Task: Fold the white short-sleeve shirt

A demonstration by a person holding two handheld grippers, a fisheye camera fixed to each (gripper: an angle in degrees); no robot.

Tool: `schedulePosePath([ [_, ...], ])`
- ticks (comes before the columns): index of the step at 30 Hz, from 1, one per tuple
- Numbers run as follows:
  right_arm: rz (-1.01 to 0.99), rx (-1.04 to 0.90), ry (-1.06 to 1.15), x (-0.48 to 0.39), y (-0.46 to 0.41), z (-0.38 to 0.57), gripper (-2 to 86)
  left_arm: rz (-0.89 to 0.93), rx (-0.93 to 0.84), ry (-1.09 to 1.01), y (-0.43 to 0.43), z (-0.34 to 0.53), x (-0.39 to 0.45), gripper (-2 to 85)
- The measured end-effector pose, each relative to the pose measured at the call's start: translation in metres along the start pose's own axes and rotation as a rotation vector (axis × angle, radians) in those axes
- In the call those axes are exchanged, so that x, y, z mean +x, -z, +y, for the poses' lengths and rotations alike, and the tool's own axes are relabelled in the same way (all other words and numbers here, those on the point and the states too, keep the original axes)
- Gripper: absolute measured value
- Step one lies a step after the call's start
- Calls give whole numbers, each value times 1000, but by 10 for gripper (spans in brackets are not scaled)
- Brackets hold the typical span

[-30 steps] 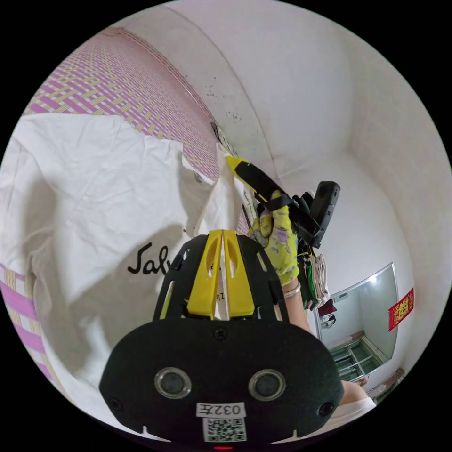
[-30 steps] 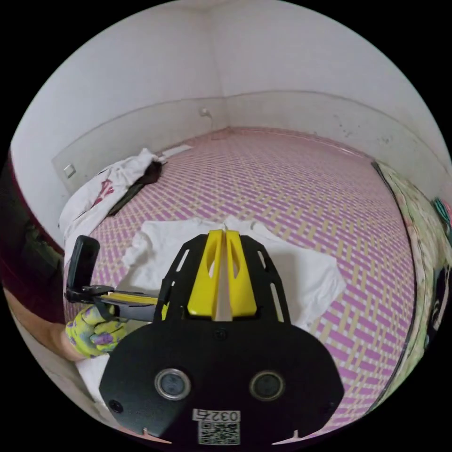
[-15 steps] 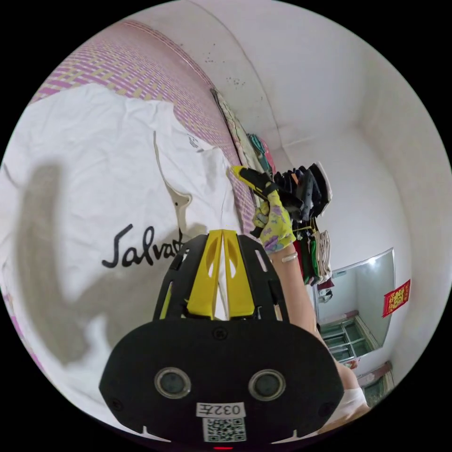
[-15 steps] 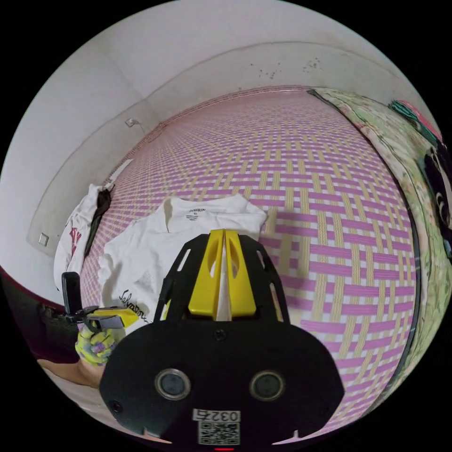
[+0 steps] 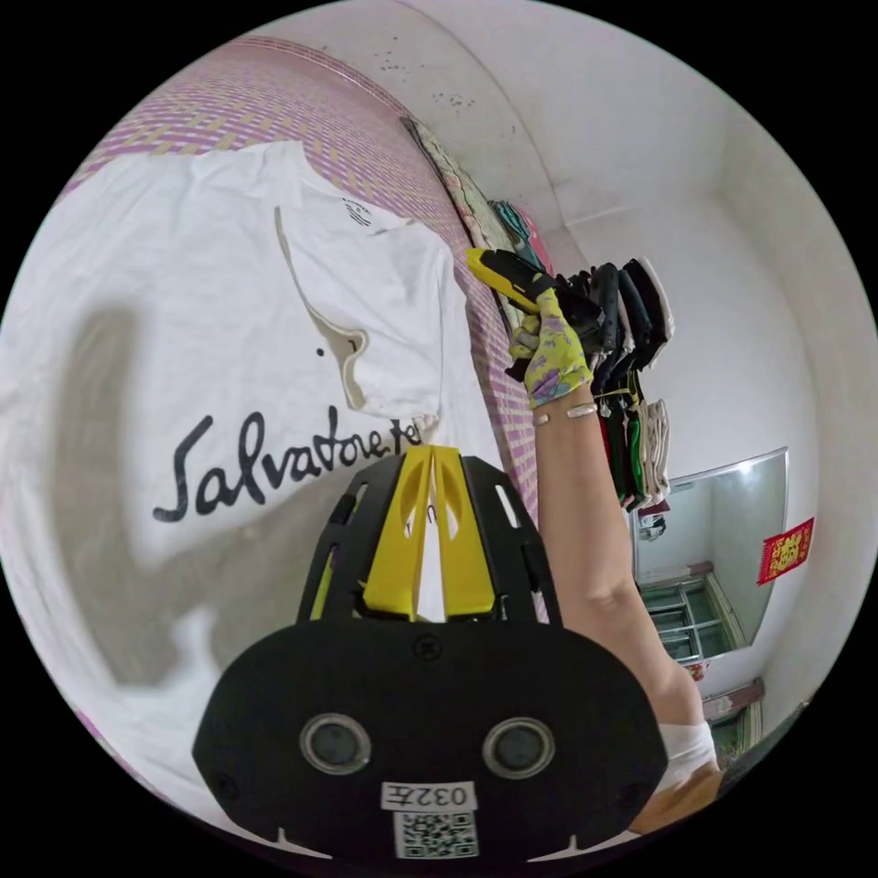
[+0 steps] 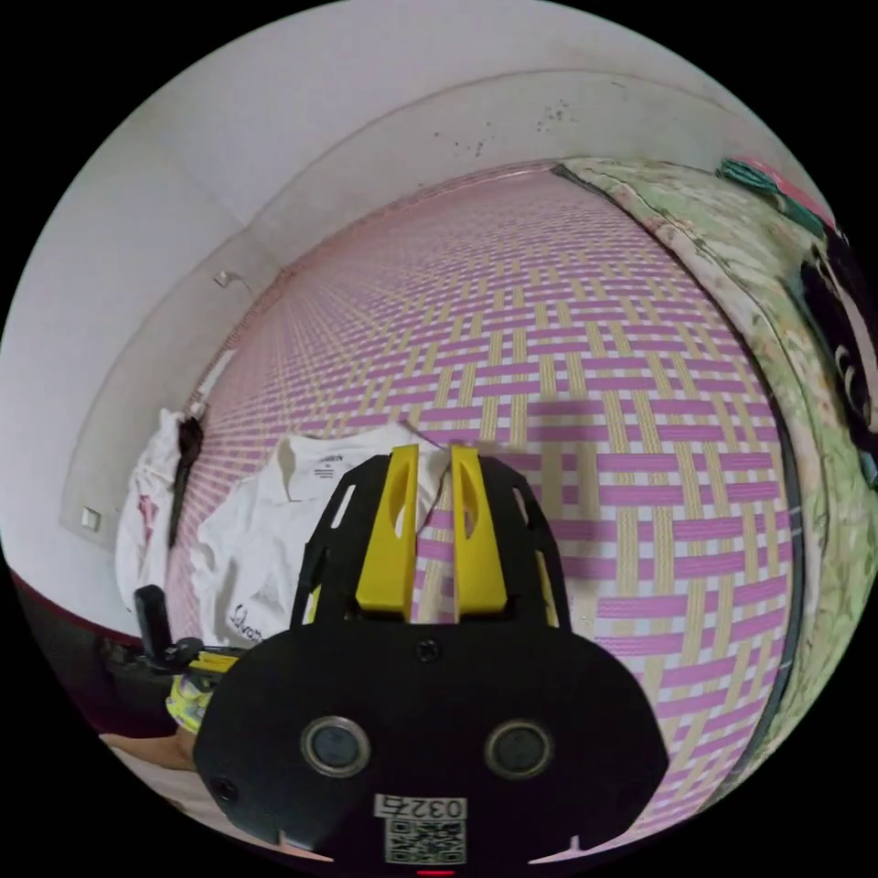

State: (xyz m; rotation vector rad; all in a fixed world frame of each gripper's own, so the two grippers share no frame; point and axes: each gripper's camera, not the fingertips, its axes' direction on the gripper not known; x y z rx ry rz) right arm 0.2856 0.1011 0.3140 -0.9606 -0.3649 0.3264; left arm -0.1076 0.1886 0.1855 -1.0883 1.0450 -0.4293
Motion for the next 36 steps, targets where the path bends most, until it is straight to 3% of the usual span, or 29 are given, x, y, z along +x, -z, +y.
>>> schedulePosePath([
  [7,-180,-170,-77,29,-41,-8,80,27,6,-18,-4,0,-3,-9],
  [11,-70,-118,71,5,-41,-13,22,16,-29,-11,-13,1,-7,-9],
  [14,77,-175,99,-1,-55,-10,39,-4,-46,-12,-20,4,-8,-9],
  [18,87,-79,88,-5,-36,0,80,0,-37,-2,-22,8,-13,-9],
  [22,186,48,149,-34,-2,34,44,-8,-21,11,-25,16,-20,-9],
  [24,127,37,172,-41,7,48,35,-11,-20,10,-28,20,-22,-9],
  [28,-51,-126,300,-77,16,111,27,-27,-4,14,-32,32,-27,-9],
  [36,-70,-250,462,-131,88,329,13,-47,264,-14,-1,73,-29,-9],
])
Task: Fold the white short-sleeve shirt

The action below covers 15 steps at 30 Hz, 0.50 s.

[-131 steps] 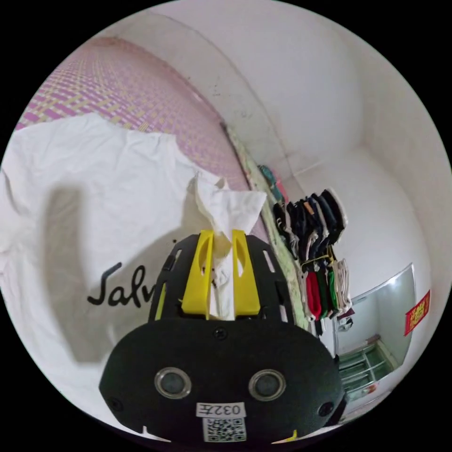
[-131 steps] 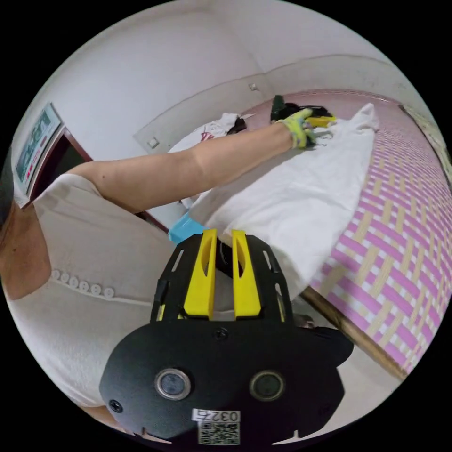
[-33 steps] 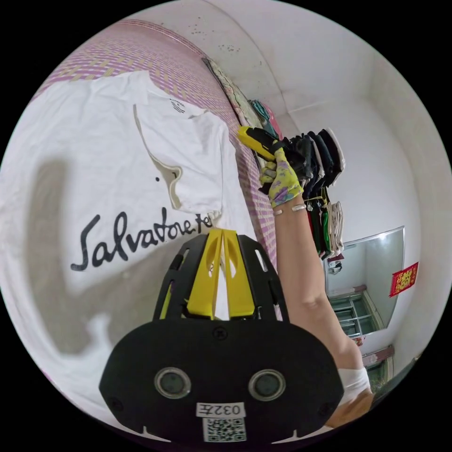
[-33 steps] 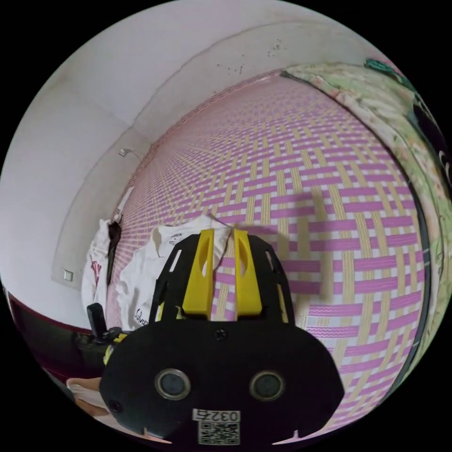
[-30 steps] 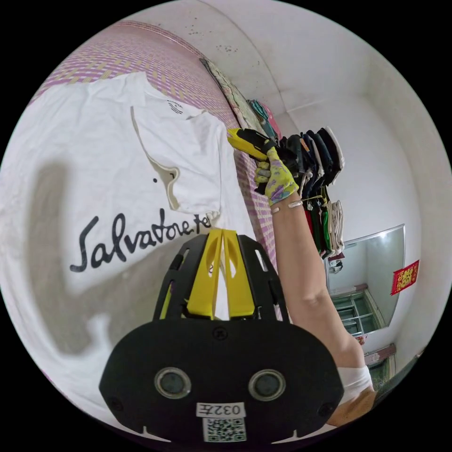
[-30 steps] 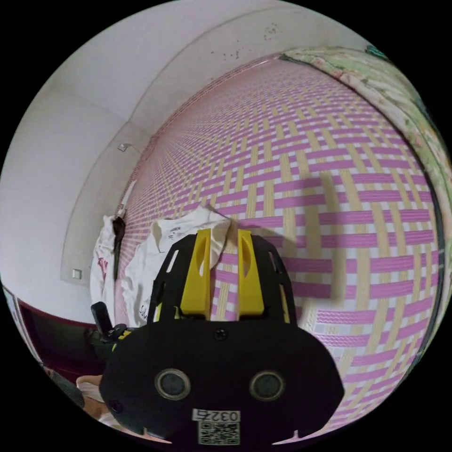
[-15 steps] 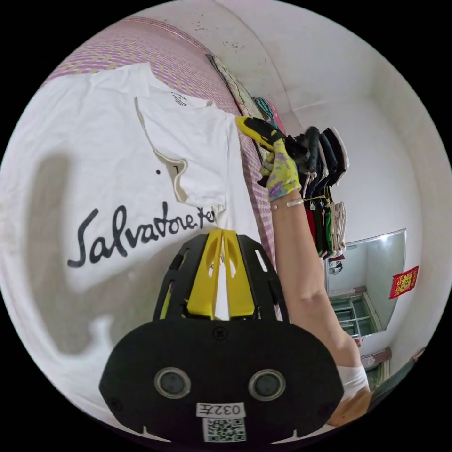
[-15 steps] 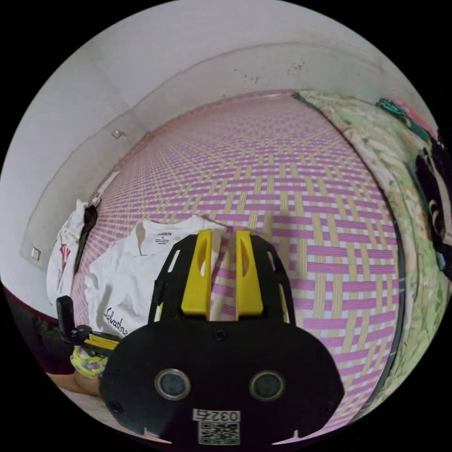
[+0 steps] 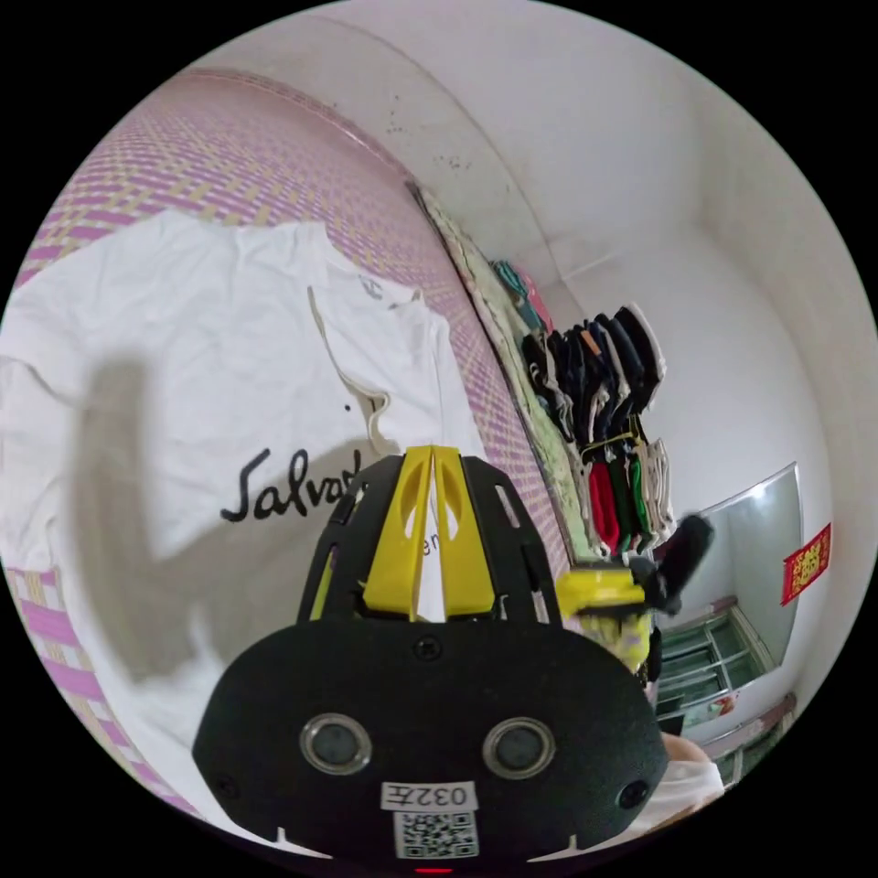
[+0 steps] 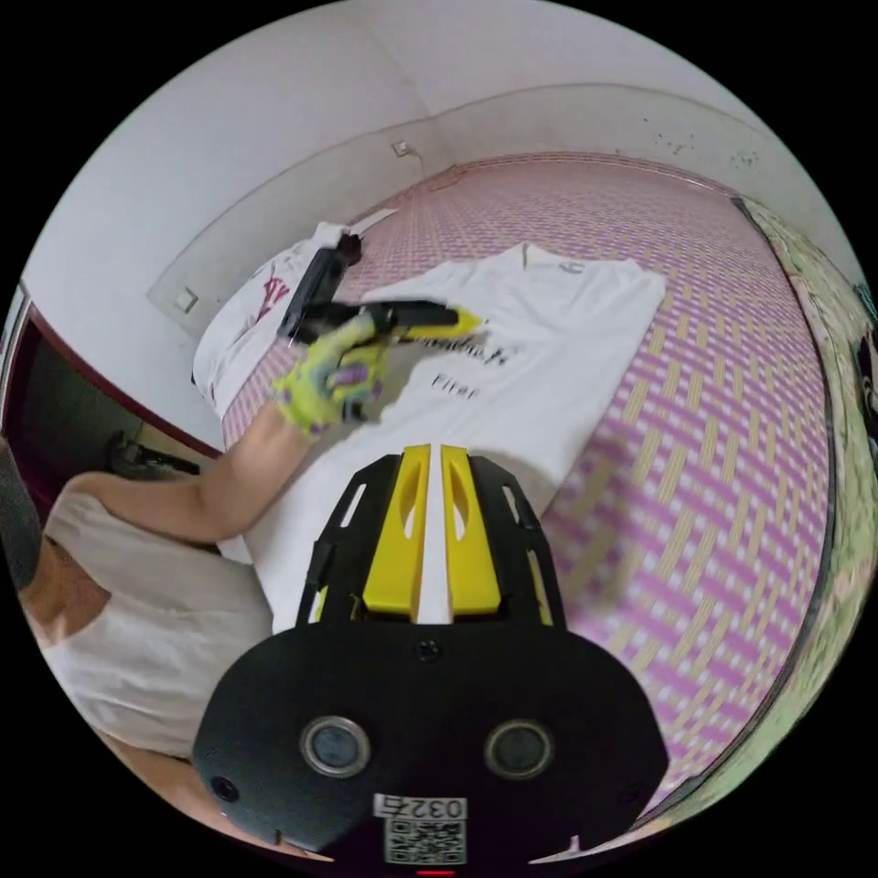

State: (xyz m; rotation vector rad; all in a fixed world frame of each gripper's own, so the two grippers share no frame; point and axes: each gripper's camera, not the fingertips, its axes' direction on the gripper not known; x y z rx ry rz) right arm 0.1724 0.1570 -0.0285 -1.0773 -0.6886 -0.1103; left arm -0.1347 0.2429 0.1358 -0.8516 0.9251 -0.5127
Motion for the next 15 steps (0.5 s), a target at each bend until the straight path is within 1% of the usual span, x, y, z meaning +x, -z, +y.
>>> schedulePosePath([
  [2,80,23,5,-33,2,55,6,42,98,-17,17,15,10,-9],
  [5,99,46,26,-64,-4,107,2,122,204,-113,48,41,42,-9],
  [7,101,42,47,-78,-10,128,3,159,252,-141,67,61,59,-9],
  [9,119,54,68,-90,-15,143,5,197,248,-165,85,78,70,-9],
  [10,142,30,79,-96,-22,149,6,200,237,-169,100,91,73,-9],
  [12,172,58,87,-103,-26,159,10,172,253,-195,130,117,72,-8],
  [14,180,74,99,-111,-29,169,21,46,252,-244,168,159,60,-8],
  [15,182,75,103,-113,-30,172,22,12,242,-250,175,170,54,-7],
])
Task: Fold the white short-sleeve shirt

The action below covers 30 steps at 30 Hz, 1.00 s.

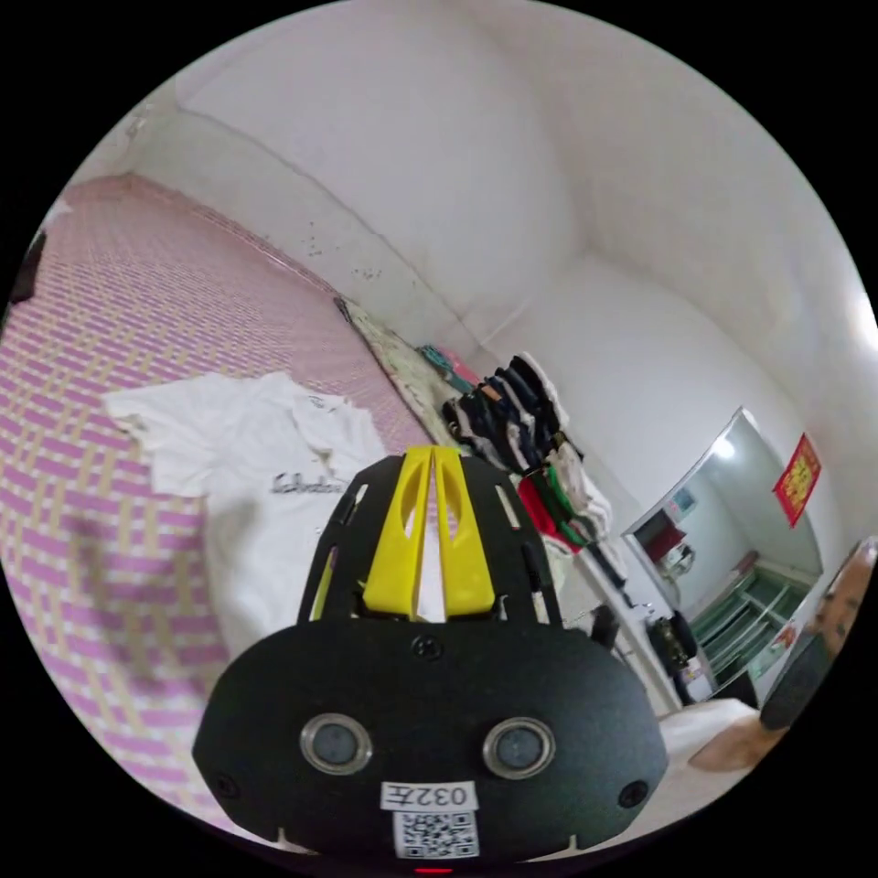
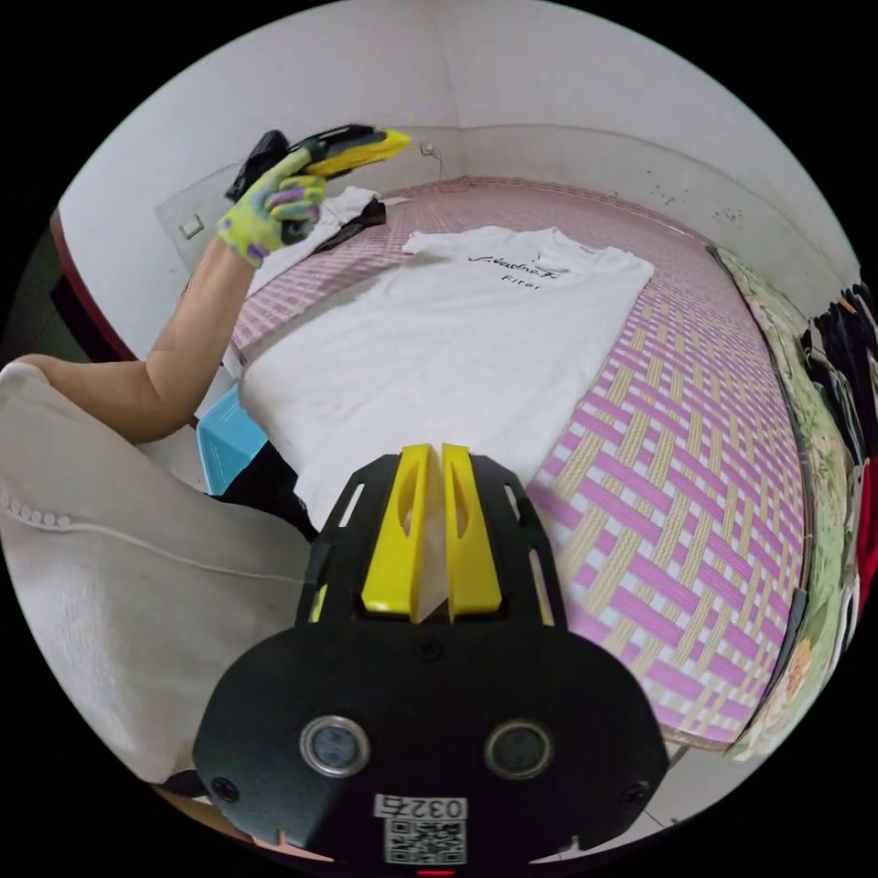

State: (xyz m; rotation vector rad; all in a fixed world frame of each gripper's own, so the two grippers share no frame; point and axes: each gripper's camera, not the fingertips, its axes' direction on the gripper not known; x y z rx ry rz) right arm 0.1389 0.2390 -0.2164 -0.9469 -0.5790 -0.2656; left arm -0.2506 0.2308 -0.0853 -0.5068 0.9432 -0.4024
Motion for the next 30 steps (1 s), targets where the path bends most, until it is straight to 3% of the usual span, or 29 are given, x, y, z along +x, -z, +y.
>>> schedulePosePath([
  [3,-11,6,5,-10,0,10,22,-98,-109,4,38,54,-21,0],
  [7,-76,-48,20,-10,8,-3,24,-53,-207,69,68,137,-30,59],
  [12,-115,102,147,-28,25,-79,39,-211,-235,73,70,206,-14,80],
  [15,-116,79,250,-52,-5,-157,52,-164,-228,94,58,232,-8,85],
  [19,-107,9,286,-68,-76,-274,64,-267,-229,36,47,253,16,88],
  [23,-42,-142,183,-60,-161,-379,73,-346,-231,-4,37,268,34,87],
  [30,48,-266,55,-51,-238,-455,120,-403,-234,-66,31,289,50,57],
])
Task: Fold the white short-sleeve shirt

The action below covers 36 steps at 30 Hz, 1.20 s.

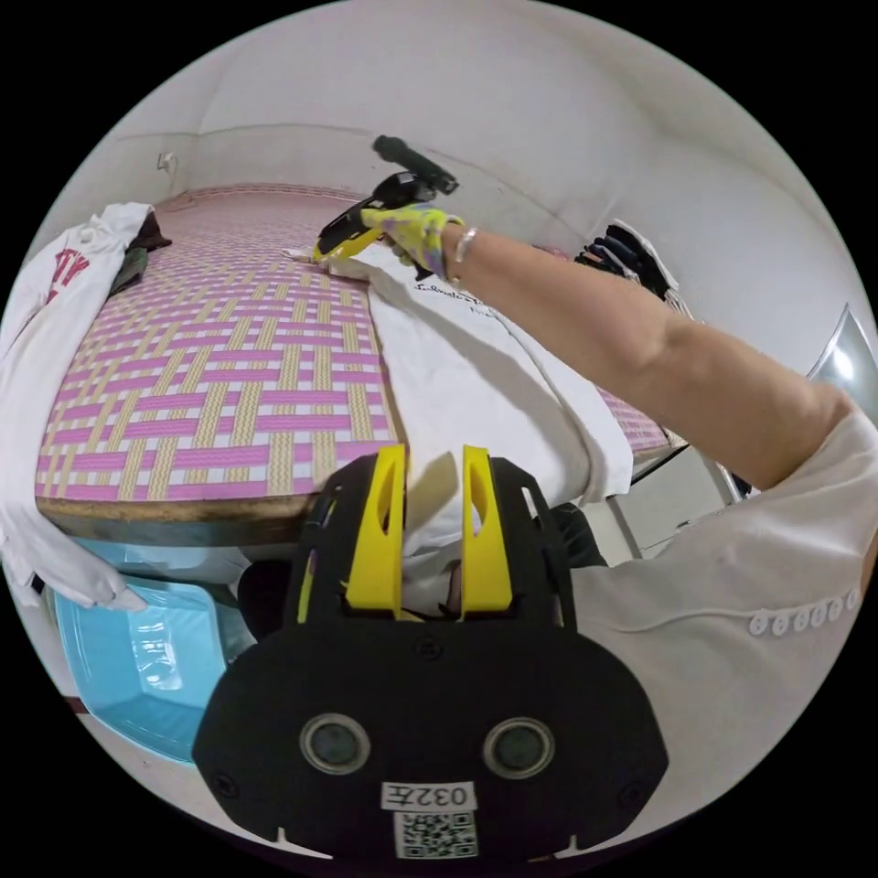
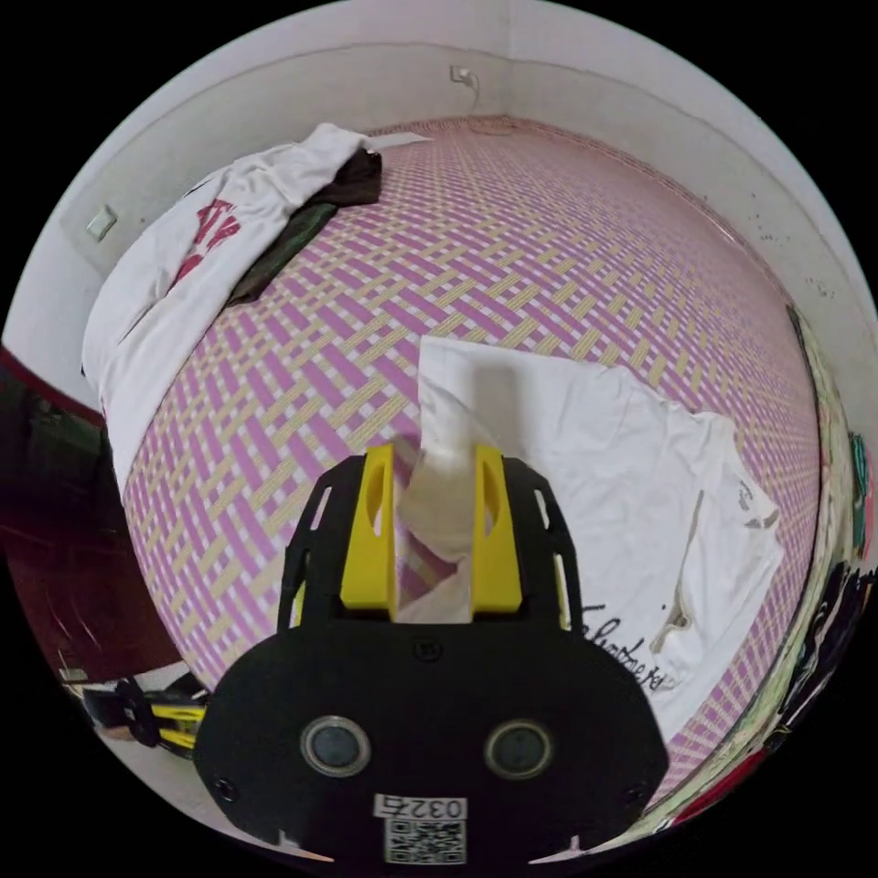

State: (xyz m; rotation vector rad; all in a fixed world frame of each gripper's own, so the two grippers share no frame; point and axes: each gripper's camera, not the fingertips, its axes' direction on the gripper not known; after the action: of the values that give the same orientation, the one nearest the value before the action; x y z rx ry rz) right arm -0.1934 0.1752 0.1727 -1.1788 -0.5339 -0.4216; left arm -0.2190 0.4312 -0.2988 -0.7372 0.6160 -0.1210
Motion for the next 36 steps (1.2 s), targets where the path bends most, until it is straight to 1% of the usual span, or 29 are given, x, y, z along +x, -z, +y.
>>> schedulePosePath([
  [1,35,-12,-12,1,-4,-8,121,3,5,2,0,2,-1,51],
  [4,55,-25,-21,9,-7,-21,110,2,2,-10,-2,4,-2,33],
  [6,94,-37,-37,17,-4,-25,71,-7,-3,1,-4,3,-4,12],
  [7,83,-28,-45,26,1,-26,25,-4,-7,11,-5,3,-7,3],
  [9,-38,4,-95,50,14,-24,15,30,-21,16,-6,1,-12,-5],
  [11,-274,100,-199,99,38,-11,8,60,-39,10,-3,-3,-16,-8],
  [12,-343,132,-230,114,44,-6,7,68,-33,6,0,-5,-16,-8],
  [14,-619,281,-354,177,67,26,4,127,4,-25,12,-14,-8,-9],
  [15,-683,323,-379,192,71,36,3,146,10,-40,14,-18,-4,-9],
  [16,-790,409,-429,221,80,59,2,182,14,-81,18,-27,8,-9],
  [17,-855,485,-473,246,86,83,1,208,12,-131,20,-36,23,-9],
  [18,-871,513,-493,258,88,95,0,214,8,-156,20,-41,31,-9],
  [19,-864,542,-527,278,91,117,-1,212,-6,-207,17,-50,50,-9],
  [21,-784,537,-574,302,92,145,-3,189,-55,-285,2,-60,76,-9],
  [22,-736,530,-617,317,88,162,-4,182,-115,-322,-15,-66,89,-9],
  [24,-707,514,-676,337,76,184,-6,185,-202,-349,-42,-70,103,-9],
  [26,-682,454,-705,353,58,198,-8,164,-273,-351,-67,-70,111,-9],
  [31,-619,482,-697,359,55,208,-9,158,-322,-359,-77,-69,114,-9],
  [36,-501,544,-669,347,64,216,-10,151,-307,-394,-64,-66,114,-9],
])
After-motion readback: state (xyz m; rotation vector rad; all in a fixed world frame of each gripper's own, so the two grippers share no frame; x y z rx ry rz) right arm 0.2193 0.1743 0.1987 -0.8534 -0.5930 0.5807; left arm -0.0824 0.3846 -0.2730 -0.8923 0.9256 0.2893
